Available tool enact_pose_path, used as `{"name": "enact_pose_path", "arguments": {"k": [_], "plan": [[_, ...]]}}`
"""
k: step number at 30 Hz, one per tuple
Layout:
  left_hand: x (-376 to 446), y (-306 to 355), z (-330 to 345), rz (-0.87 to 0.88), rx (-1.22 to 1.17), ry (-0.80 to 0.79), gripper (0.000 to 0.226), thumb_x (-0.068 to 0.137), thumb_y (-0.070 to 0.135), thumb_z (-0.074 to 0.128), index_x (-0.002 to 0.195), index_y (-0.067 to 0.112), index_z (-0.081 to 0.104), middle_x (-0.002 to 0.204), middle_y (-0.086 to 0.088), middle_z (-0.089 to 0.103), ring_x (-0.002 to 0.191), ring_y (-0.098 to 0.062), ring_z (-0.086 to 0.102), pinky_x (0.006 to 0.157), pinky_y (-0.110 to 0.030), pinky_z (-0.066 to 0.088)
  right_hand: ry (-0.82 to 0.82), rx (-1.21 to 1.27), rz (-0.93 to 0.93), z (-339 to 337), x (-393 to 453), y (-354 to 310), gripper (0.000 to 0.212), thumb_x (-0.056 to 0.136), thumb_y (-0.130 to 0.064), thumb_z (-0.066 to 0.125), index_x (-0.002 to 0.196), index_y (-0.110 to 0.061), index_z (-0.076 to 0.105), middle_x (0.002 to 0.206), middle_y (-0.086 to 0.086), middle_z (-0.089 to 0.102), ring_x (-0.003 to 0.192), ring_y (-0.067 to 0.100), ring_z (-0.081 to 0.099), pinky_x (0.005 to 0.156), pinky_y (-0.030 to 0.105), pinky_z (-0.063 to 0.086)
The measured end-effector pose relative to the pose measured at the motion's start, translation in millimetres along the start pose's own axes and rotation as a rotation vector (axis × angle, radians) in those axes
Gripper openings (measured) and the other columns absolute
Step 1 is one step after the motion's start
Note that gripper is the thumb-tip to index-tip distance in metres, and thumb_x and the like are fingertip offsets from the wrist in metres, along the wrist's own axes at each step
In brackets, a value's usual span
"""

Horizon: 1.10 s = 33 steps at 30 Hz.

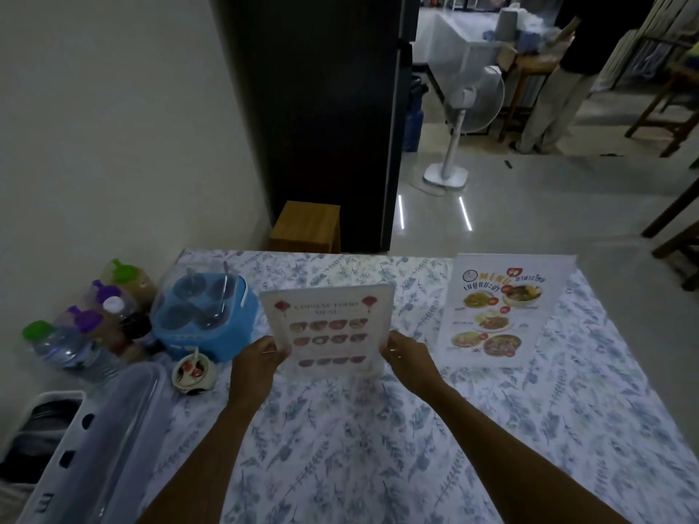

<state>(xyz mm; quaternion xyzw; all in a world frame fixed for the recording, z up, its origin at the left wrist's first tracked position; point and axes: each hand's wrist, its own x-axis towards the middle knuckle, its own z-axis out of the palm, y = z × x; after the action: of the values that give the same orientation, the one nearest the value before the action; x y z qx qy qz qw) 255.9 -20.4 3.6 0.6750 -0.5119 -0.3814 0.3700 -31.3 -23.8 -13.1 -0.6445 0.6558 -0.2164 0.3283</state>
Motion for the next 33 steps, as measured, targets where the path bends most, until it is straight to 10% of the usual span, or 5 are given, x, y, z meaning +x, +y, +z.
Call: {"name": "enact_pose_path", "arguments": {"k": [5, 11, 21, 33], "plan": [[17, -18, 4, 0.070, 0.124, -0.012, 0.024, 0.085, 0.013, 0.074, 0.076, 0.034, 0.066, 0.082, 0.012, 0.073, 0.078, -0.001, 0.068, 0.069, -0.020, 0.050, -0.036, -0.035, 0.004, 17, 21, 17, 0.016, 0.098, -0.026, 0.049, 0.105, -0.018, 0.061, 0.105, 0.001, 0.072, 0.092, 0.020, 0.069, 0.079, 0.038, 0.059], [33, -16, 6, 0.117, 0.186, -0.008, 0.012, 0.085, 0.014, 0.075, 0.097, 0.014, 0.071, 0.096, 0.002, 0.075, 0.089, -0.009, 0.070, 0.072, -0.012, 0.049, -0.033, -0.068, -0.022, 23, 34, 24, 0.007, 0.097, -0.025, 0.051, 0.098, -0.019, 0.055, 0.101, 0.001, 0.072, 0.087, 0.019, 0.069, 0.076, 0.038, 0.060], [27, -20, 11, 0.069, 0.197, 0.016, 0.015, 0.088, 0.025, 0.072, 0.098, 0.014, 0.068, 0.100, -0.004, 0.076, 0.094, -0.020, 0.071, 0.081, -0.039, 0.058, -0.006, -0.048, 0.007, 27, 29, 20, 0.011, 0.098, -0.019, 0.049, 0.101, -0.013, 0.058, 0.102, 0.004, 0.072, 0.088, 0.021, 0.070, 0.075, 0.037, 0.061], [-16, 13, 19, -0.072, 0.191, -0.006, 0.062, 0.082, 0.043, 0.075, 0.130, 0.015, 0.049, 0.129, -0.009, 0.063, 0.113, -0.028, 0.062, 0.088, -0.040, 0.051, 0.117, -0.030, 0.094, -6, -28, 18, 0.041, 0.092, -0.027, 0.064, 0.129, -0.015, 0.052, 0.125, 0.007, 0.064, 0.109, 0.023, 0.062, 0.092, 0.037, 0.052]]}}
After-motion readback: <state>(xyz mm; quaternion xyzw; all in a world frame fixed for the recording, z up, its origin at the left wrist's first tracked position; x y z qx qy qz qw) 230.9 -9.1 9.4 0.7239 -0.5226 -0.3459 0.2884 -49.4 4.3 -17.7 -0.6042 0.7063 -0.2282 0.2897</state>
